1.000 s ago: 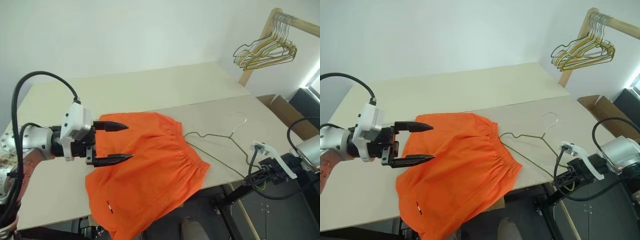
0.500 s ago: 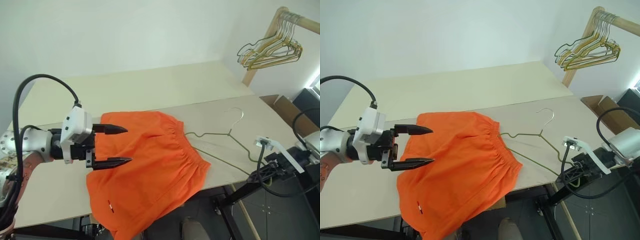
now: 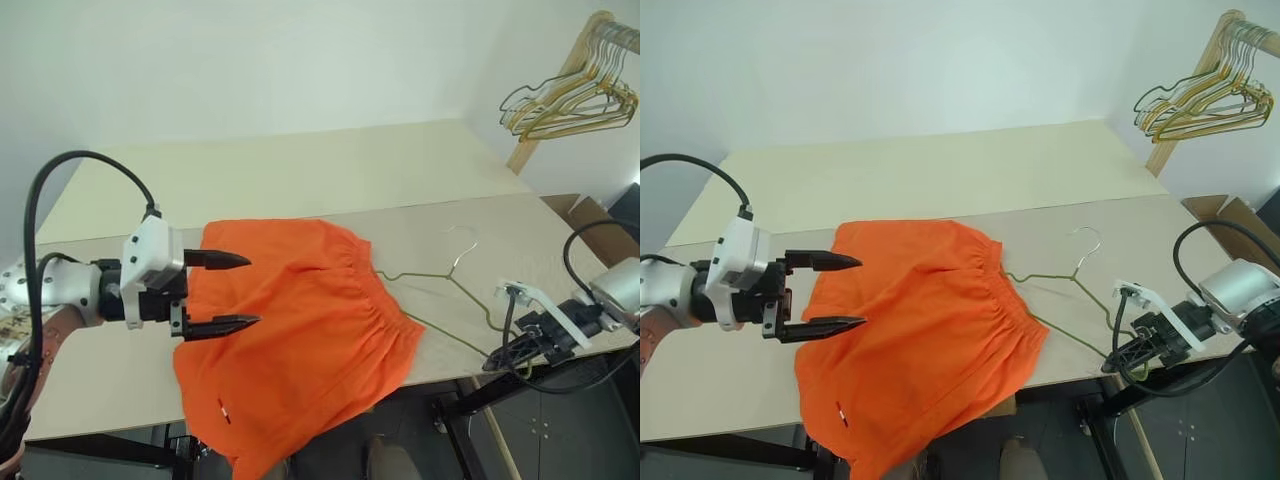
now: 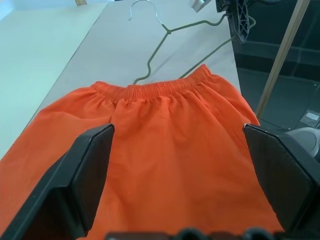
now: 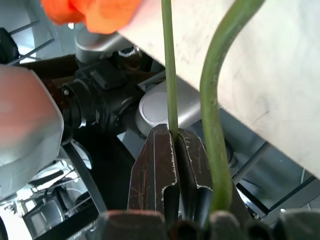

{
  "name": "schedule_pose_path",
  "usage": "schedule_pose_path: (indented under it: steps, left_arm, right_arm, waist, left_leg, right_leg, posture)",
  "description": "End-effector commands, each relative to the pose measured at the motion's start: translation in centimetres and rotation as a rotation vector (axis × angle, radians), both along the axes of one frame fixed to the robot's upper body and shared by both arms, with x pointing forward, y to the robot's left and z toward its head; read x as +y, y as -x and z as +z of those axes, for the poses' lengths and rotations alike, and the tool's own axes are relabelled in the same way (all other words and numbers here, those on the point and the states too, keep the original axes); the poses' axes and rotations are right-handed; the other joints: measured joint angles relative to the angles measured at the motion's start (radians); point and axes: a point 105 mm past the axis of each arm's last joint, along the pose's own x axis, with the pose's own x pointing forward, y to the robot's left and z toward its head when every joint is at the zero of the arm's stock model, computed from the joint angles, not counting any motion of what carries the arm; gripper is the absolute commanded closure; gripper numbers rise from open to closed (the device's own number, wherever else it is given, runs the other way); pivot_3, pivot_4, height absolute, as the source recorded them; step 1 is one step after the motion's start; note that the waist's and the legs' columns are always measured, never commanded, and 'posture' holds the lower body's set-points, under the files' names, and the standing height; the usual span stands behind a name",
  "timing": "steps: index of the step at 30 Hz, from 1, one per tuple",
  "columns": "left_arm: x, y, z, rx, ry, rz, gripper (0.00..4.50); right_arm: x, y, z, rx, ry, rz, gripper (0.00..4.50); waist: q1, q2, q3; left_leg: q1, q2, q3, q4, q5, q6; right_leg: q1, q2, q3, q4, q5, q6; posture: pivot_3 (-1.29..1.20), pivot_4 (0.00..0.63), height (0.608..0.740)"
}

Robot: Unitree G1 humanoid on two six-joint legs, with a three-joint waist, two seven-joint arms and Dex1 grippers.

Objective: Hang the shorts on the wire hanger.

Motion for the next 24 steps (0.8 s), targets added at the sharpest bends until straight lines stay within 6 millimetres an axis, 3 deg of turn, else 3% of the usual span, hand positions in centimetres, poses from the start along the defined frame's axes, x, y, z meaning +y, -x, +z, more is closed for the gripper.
schedule_pose_path:
  steps: [1, 4, 6, 13, 15, 24]
  left_arm:
    - [0.0, -0.2, 0.8, -0.047, -0.014, -0.011, 0.04]
    - [0.0, -0.4, 0.7, -0.050, -0.017, -0.014, 0.04]
    - [-0.1, -0.4, 0.6, -0.048, -0.015, -0.017, 0.04]
    - [-0.3, -0.5, 0.4, -0.046, -0.033, -0.045, 0.04]
    - [-0.3, -0.5, 0.5, -0.048, -0.034, -0.044, 0.04]
    - [0.2, -0.1, 0.5, -0.044, -0.052, -0.028, 0.04]
  right_arm:
    - [0.0, 1.7, 1.2, 0.029, -0.050, 0.047, 4.50]
    - [-0.3, 3.3, 1.4, 0.058, -0.057, 0.060, 4.50]
    - [0.0, 3.2, 1.4, 0.055, -0.079, 0.058, 4.50]
    - [2.6, -2.6, 0.2, 0.016, -0.124, -0.104, 4.50]
    - [3.4, -3.3, 0.2, 0.017, -0.155, -0.109, 4.50]
    - [4.4, -2.3, 2.1, -0.027, -0.210, 0.029, 4.50]
  waist:
    - [0.002, 0.001, 0.000]
    - [0.002, 0.001, 0.002]
    - [0.000, 0.000, 0.002]
    - [-0.031, -0.003, 0.004]
    - [-0.026, -0.002, 0.005]
    - [0.025, -0.002, 0.006]
  left_leg:
    - [0.000, 0.000, 0.000, 0.000, 0.000, 0.000]
    - [0.000, 0.000, 0.000, 0.000, 0.000, 0.000]
    - [0.000, 0.000, 0.000, 0.000, 0.000, 0.000]
    - [0.003, 0.002, 0.001, 0.000, 0.000, 0.000]
    - [0.002, 0.002, 0.001, 0.000, 0.000, 0.000]
    - [-0.017, 0.001, -0.001, 0.001, 0.001, -0.002]
  right_leg:
    - [0.000, 0.000, 0.000, 0.000, 0.000, 0.000]
    - [0.000, 0.000, -0.001, -0.001, 0.000, 0.000]
    - [0.001, 0.000, -0.001, -0.001, 0.000, 0.000]
    - [0.003, 0.004, 0.000, -0.001, 0.002, -0.002]
    - [0.001, 0.004, 0.001, 0.000, 0.002, -0.002]
    - [-0.018, 0.001, 0.000, 0.001, 0.002, -0.002]
  posture:
    - [-0.03, 0.080, 0.740]
    - [-0.04, 0.085, 0.740]
    - [-0.04, 0.086, 0.740]
    - [-0.02, 0.092, 0.740]
    - [-0.01, 0.092, 0.740]
    - [0.01, 0.085, 0.740]
